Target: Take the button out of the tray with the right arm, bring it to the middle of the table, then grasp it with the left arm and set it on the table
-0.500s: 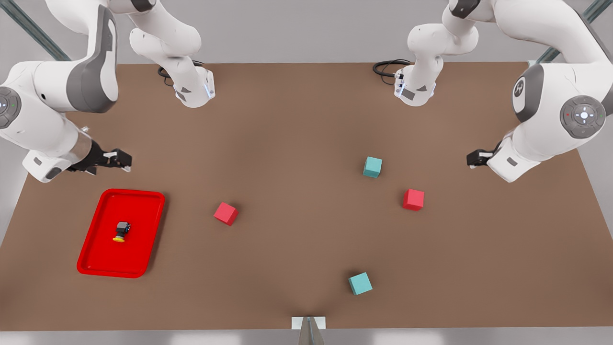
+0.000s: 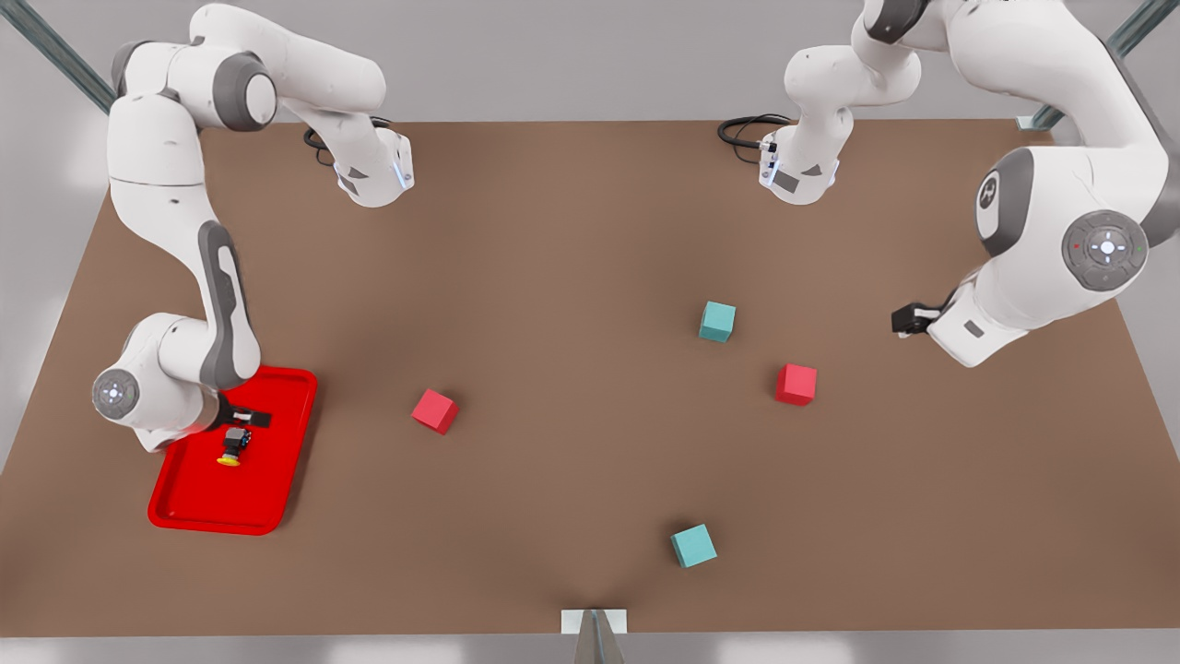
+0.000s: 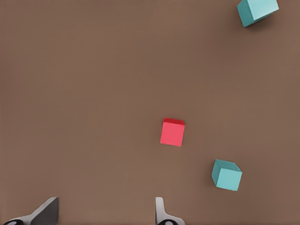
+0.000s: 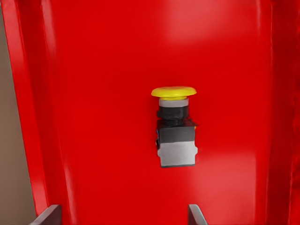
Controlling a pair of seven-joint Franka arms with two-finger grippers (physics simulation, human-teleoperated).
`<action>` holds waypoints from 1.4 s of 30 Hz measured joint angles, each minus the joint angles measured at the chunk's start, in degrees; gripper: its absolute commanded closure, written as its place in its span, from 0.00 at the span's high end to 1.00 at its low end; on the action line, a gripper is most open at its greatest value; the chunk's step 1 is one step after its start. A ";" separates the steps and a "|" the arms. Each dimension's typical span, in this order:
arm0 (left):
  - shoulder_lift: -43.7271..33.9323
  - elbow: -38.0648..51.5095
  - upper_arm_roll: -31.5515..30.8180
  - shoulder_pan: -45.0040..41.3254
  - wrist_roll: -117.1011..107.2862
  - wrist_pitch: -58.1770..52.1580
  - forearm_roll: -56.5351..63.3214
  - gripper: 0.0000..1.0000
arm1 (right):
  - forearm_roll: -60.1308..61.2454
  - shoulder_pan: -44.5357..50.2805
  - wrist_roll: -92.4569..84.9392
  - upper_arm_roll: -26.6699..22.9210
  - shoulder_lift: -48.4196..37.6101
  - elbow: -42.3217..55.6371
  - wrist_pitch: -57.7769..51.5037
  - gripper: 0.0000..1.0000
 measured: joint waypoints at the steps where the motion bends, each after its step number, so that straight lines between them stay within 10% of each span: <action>1: 0.07 0.00 0.03 0.07 0.05 0.23 0.03 1.00 | 0.09 -1.53 -0.20 0.46 0.45 0.84 1.60 1.00; 39: 1.12 0.00 0.01 -0.14 0.70 1.54 -0.23 1.00 | 4.08 -4.64 -3.35 1.12 8.66 2.20 8.07 1.00; 42: 1.18 -0.01 0.00 -0.13 0.72 1.52 -0.23 1.00 | 4.19 -4.25 -3.39 1.12 8.53 2.22 8.23 0.74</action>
